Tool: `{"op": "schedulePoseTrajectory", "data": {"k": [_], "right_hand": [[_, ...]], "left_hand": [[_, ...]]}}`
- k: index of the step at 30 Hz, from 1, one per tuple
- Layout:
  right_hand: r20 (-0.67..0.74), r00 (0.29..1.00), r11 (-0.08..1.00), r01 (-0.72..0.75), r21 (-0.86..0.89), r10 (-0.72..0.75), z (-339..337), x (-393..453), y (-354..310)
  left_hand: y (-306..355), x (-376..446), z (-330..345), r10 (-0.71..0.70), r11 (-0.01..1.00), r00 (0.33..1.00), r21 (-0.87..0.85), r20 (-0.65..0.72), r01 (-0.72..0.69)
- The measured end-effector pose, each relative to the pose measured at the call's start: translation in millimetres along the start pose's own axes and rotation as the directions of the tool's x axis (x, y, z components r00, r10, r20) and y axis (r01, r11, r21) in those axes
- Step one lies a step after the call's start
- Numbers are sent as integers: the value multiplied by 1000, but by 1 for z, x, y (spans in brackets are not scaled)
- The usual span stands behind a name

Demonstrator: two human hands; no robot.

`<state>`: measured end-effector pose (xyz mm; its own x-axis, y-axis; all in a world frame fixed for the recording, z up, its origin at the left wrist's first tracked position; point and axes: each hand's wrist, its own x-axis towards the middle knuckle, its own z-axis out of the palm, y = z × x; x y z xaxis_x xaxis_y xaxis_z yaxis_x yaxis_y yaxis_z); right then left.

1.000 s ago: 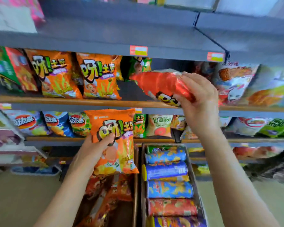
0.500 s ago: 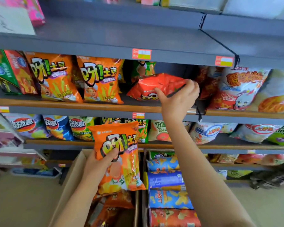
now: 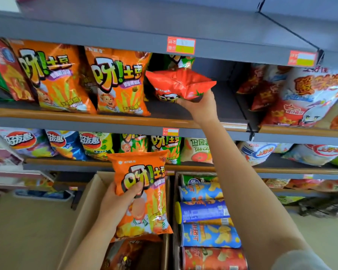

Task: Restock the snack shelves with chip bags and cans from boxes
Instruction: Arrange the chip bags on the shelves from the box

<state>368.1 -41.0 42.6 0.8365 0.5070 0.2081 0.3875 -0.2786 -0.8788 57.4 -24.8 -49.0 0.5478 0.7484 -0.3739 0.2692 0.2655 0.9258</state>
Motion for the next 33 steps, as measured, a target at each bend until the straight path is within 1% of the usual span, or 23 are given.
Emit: {"op": "schedulePoseTrajectory", "data": {"k": [2,4,6,8,10,13,16,19,21,23,24,26,28,30,32,33], "right_hand": [[-8,1000,1000,10,10,-10,1,7,-5],[-33,998,997,52,59,-50,0,14,-10],[-66,994,990,90,110,-83,0,17,-14],[-101,993,974,79,211,-59,0,22,-16],[-119,993,963,51,263,-20,0,29,-19],[-127,988,969,-51,241,83,9,43,-23],[-102,980,965,-142,220,168,19,54,-22],[12,996,977,-89,194,88,23,58,-17],[47,998,987,-56,153,50,23,60,-13],[41,999,987,-36,154,30,22,62,-13],[20,999,983,-32,182,29,20,63,-14],[-55,997,971,-34,238,48,18,63,-17],[-98,994,976,-24,216,47,16,62,-17],[-81,995,983,-41,181,56,19,64,-15],[-36,995,988,-92,124,97,22,66,-16],[-36,993,990,-107,94,110,24,69,-17]], "left_hand": [[-1,1,-2,5,1000,1000,-1,0,-5],[-5,5,-6,3,1000,1000,-26,3,-3],[-7,9,-10,-29,998,999,-60,21,30],[-10,11,-13,-54,997,998,-59,22,55],[-12,14,-15,-52,997,999,-56,17,53],[-11,17,-14,-76,995,997,-59,10,76],[-10,20,-13,-58,997,998,-57,-18,57],[-6,25,-11,-51,997,999,-65,-10,51],[-5,28,-10,-65,996,998,-57,9,65],[-8,30,-10,-75,994,997,-77,13,76],[-9,30,-10,-74,994,997,-84,15,75],[-10,29,-10,-55,994,998,-90,29,58],[-12,29,-10,-52,994,998,-89,36,55],[-14,30,-12,-70,993,996,-97,47,74],[-17,32,-12,-85,990,995,-106,55,90],[-17,32,-12,-89,990,995,-106,53,94]]}}
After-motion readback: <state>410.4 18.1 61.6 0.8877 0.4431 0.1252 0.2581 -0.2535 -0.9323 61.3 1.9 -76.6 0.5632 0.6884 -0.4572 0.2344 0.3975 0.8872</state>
